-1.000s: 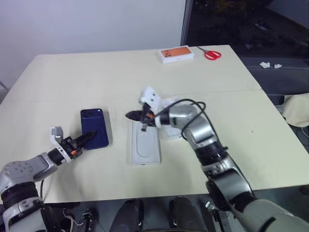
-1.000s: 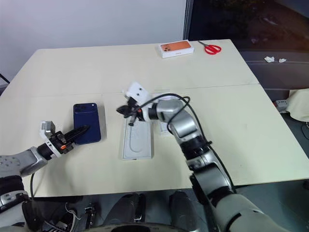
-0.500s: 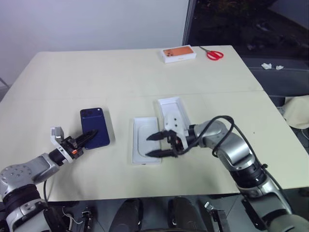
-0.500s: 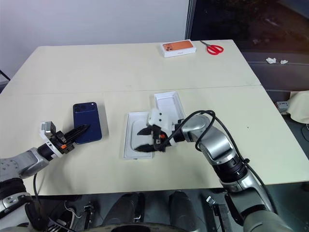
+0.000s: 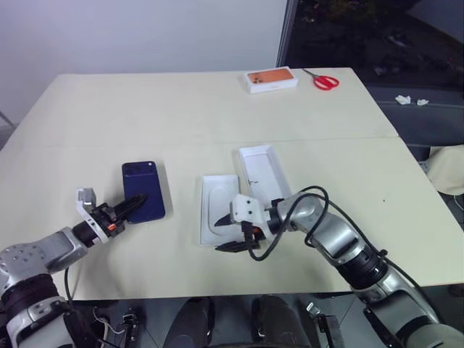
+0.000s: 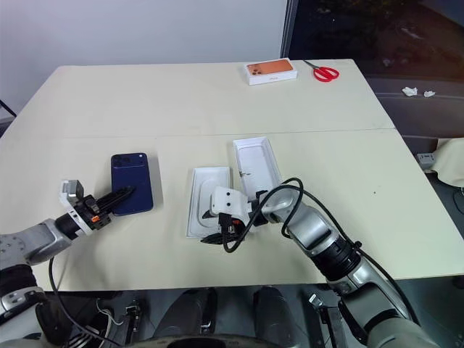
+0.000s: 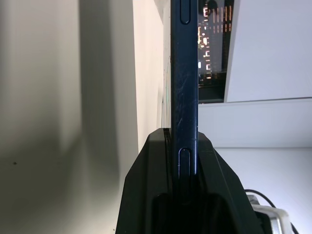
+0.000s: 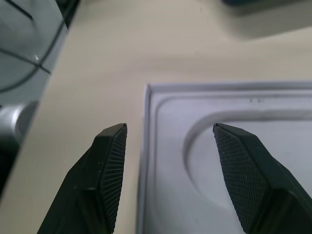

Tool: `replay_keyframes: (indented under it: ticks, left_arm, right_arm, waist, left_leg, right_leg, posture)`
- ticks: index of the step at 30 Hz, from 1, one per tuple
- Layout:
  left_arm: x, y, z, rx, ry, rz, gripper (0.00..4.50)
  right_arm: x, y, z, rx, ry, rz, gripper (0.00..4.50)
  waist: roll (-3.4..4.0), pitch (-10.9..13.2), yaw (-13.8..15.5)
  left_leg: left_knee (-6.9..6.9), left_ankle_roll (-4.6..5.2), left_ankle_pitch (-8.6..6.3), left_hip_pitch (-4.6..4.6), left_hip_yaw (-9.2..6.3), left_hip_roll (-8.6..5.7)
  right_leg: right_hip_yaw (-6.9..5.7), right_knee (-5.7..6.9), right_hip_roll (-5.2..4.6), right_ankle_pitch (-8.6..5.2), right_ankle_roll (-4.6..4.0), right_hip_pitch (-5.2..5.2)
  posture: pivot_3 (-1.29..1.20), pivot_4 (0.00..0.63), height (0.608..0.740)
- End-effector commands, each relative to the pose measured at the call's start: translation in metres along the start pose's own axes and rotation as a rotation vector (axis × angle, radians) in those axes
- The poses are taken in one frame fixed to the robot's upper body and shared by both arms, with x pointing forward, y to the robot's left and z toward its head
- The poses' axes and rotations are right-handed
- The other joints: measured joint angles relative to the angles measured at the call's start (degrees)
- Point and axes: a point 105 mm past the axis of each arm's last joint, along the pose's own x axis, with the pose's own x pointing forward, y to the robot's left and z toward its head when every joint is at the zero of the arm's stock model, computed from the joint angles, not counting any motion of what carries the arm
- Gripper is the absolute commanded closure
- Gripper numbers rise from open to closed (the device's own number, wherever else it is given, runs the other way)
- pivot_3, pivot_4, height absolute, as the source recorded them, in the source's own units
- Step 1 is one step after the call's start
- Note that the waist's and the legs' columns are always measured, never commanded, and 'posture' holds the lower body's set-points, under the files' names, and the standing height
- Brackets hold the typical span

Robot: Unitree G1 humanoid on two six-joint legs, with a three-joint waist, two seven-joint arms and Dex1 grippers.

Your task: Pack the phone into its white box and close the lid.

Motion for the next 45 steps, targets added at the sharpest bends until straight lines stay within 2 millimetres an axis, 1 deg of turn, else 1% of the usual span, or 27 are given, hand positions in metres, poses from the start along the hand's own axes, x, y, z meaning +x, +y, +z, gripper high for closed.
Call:
replay_keyframes:
  ticks: [1,4,5,7,8,23,24,26,33,36,39,40,43,45]
  left_arm:
    - [-0.002,-0.015,0.005,0.059,0.0,-0.039,4.5]
    - [-0.002,-0.015,0.004,0.06,0.003,-0.039,4.5]
    - [-0.002,-0.015,0.004,0.061,0.004,-0.038,4.5]
    - [-0.002,-0.015,0.003,0.062,0.006,-0.039,4.5]
    - [-0.002,-0.015,0.003,0.062,0.007,-0.038,4.5]
    - [0.001,-0.014,-0.002,0.075,0.028,-0.034,4.5]
    - [0.001,-0.014,-0.002,0.075,0.029,-0.035,4.5]
    - [0.002,-0.015,-0.002,0.075,0.029,-0.035,4.5]
    - [0.003,-0.016,-0.001,0.075,0.028,-0.044,4.5]
    - [0.002,-0.018,0.003,0.075,0.013,-0.054,4.5]
    - [-0.002,-0.018,0.01,0.071,-0.014,-0.054,4.5]
    - [-0.003,-0.02,0.014,0.076,-0.024,-0.055,4.5]
    - [-0.005,-0.026,0.025,0.097,-0.055,-0.059,4.5]
    - [-0.008,-0.031,0.032,0.11,-0.074,-0.069,4.5]
  right_arm:
    - [0.0,0.002,0.0,-0.064,0.013,0.03,1.58]
    - [0.002,0.003,-0.005,-0.1,0.037,0.039,1.58]
    - [0.003,0.003,-0.005,-0.108,0.039,0.04,1.8]
    - [0.004,0.003,-0.005,-0.111,0.035,0.037,2.4]
    - [0.004,0.002,-0.005,-0.117,0.036,0.027,2.85]
    - [0.006,-0.005,-0.005,-0.123,0.03,-0.012,2.85]
    - [0.006,-0.006,-0.006,-0.124,0.031,-0.014,3.35]
    - [0.007,-0.006,-0.006,-0.128,0.034,-0.017,3.84]
    - [0.009,-0.011,-0.002,-0.136,0.024,-0.037,3.84]
    - [0.015,-0.019,0.001,-0.142,0.021,-0.073,3.84]
    - [0.031,-0.036,0.009,-0.136,0.018,-0.166,3.84]
    - [0.039,-0.042,0.014,-0.123,0.015,-0.205,3.84]
    - [0.054,-0.05,0.026,-0.097,-0.002,-0.26,3.84]
    - [0.059,-0.051,0.03,-0.11,0.004,-0.272,3.84]
  waist:
    - [-0.03,0.0,0.0]
    - [-0.03,0.0,0.0]
    - [-0.03,0.0,0.0]
    - [-0.03,0.0,0.0]
    - [-0.04,0.0,0.0]
    - [-0.08,0.0,0.0]
    - [-0.09,0.0,-0.1]
    - [-0.12,0.0,-0.1]
    - [-0.12,0.0,-0.2]
    - [-0.13,0.0,-0.2]
    - [-0.17,-0.1,-0.4]
    - [-0.19,-0.1,-0.5]
    - [-0.24,-0.1,-0.7]
    - [-0.24,-0.1,-0.8]
  left_leg:
    - [0.0,0.0,0.0,-0.06,0.0,0.0]
    - [0.04,-0.03,0.02,-0.25,-0.02,0.0]
    - [0.04,-0.03,0.03,-0.25,-0.02,0.0]
    - [0.05,-0.03,0.03,-0.25,-0.02,0.0]
    - [0.06,-0.03,0.02,-0.25,-0.02,0.0]
    - [0.08,-0.1,0.07,-0.22,-0.05,0.02]
    - [0.08,-0.1,0.07,-0.21,-0.05,0.02]
    - [0.08,-0.11,0.08,-0.18,-0.05,0.03]
    - [0.08,-0.13,0.09,-0.16,-0.05,0.07]
    - [0.08,-0.15,0.1,-0.16,-0.05,0.09]
    - [0.08,-0.21,0.14,-0.15,-0.05,0.13]
    - [0.07,-0.25,0.16,-0.15,-0.05,0.16]
    - [0.05,-0.37,0.23,-0.14,-0.04,0.29]
    - [0.03,-0.4,0.24,-0.15,-0.04,0.32]
  right_leg:
    - [0.0,0.0,0.0,0.0,0.0,0.01]
    - [-0.02,0.05,0.0,0.01,0.0,-0.08]
    - [-0.03,0.05,0.0,0.01,0.0,-0.08]
    - [-0.03,0.05,0.0,0.01,0.0,-0.07]
    - [-0.04,0.05,0.0,0.01,0.0,-0.07]
    - [-0.07,0.12,0.02,0.02,-0.01,-0.04]
    - [-0.07,0.12,0.02,0.02,-0.01,-0.04]
    - [-0.07,0.12,0.03,0.02,-0.01,-0.02]
    - [-0.07,0.14,0.08,0.02,-0.01,-0.02]
    - [-0.07,0.16,0.09,0.02,-0.01,-0.03]
    - [-0.06,0.25,0.14,0.02,-0.02,-0.08]
    - [-0.07,0.27,0.17,0.02,-0.02,-0.1]
    - [-0.06,0.41,0.28,0.02,-0.03,-0.18]
    - [-0.06,0.45,0.32,0.02,-0.03,-0.24]
  posture:
    - [0.0,0.15,0.74]
    - [0.0,0.15,0.74]
    - [0.0,0.15,0.74]
    - [0.0,0.15,0.74]
    - [0.0,0.15,0.74]
    - [0.0,0.15,0.74]
    - [0.0,0.15,0.74]
    - [0.0,0.15,0.74]
    - [0.0,0.15,0.74]
    - [0.0,0.15,0.74]
    - [0.0,0.15,0.74]
    - [0.0,0.15,0.74]
    - [0.0,0.15,0.74]
    - [0.0,0.15,0.74]
